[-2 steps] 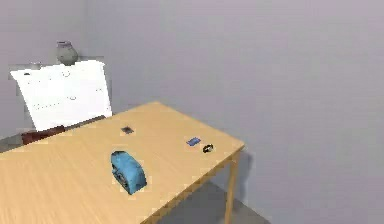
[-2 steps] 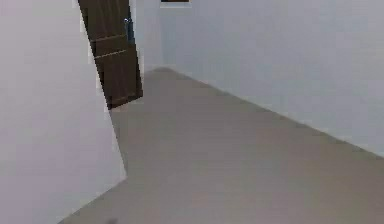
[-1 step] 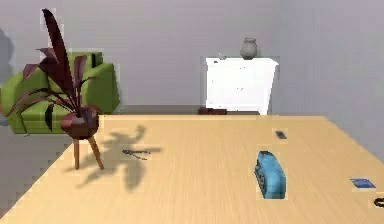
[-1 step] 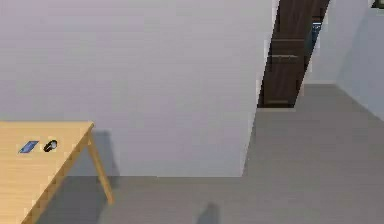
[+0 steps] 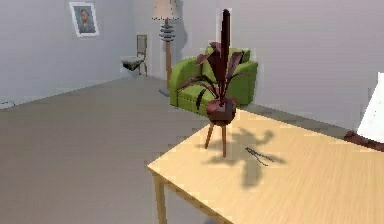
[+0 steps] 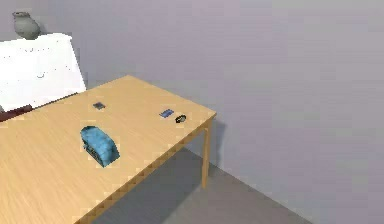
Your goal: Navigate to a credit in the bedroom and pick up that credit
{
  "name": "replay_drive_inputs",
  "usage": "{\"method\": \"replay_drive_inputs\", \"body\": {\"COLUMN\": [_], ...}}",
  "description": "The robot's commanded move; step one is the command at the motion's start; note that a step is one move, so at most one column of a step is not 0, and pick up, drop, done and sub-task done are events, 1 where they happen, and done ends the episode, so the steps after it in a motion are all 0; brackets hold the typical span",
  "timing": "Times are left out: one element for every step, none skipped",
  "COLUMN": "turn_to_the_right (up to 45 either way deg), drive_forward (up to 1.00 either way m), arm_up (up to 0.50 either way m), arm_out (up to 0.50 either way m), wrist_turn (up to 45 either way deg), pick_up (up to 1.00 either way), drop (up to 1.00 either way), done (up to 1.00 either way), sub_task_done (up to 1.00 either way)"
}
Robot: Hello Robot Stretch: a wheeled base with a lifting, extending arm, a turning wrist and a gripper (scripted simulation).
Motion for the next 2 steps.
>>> {"method": "replay_drive_inputs", "body": {"turn_to_the_right": [-3.0,45.0], "drive_forward": [0.0,0.0], "arm_up": [0.0,0.0], "arm_out": [0.0,0.0], "wrist_turn": [0.0,0.0], "pick_up": [0.0,0.0], "drop": [0.0,0.0], "done": [0.0,0.0], "sub_task_done": [0.0,0.0]}}
